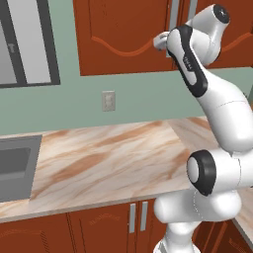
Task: Open the cabinet, pick the kettle from the cabinet, and place it in the sink.
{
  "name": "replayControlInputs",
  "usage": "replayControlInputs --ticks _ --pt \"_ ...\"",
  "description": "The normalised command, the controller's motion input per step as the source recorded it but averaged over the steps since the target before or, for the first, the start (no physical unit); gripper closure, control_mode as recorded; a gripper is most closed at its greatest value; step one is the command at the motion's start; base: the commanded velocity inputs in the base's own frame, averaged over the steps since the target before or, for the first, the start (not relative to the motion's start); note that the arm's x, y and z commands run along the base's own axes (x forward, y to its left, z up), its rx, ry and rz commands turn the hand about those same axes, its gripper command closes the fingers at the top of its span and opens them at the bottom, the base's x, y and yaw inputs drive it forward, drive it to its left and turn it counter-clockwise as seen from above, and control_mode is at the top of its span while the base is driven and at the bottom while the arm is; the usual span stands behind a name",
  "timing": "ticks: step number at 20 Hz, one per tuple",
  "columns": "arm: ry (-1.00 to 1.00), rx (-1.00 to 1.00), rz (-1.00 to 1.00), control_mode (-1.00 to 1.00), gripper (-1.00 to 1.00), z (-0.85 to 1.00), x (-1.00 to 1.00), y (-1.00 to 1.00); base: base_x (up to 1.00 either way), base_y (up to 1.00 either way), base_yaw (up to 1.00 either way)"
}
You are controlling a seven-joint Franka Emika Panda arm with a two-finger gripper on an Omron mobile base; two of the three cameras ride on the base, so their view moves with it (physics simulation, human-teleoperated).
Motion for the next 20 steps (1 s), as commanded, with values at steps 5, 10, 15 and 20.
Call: replayControlInputs --ticks 5,10,15,20 --pt "0.0 0.0 0.0 -1.0 -1.0 0.03 0.44 0.0 0.0 0.0 0.0" --pt "-0.02 0.0 0.0 -1.0 1.0 -0.07 0.4 0.11 0.0 0.0 0.0" --pt "-0.12 0.0 0.0 -1.0 1.0 -0.18 0.35 0.21 0.0 0.0 0.0" --pt "-0.12 0.0 0.0 -1.0 1.0 -0.14 0.22 0.37 0.0 0.0 0.0"
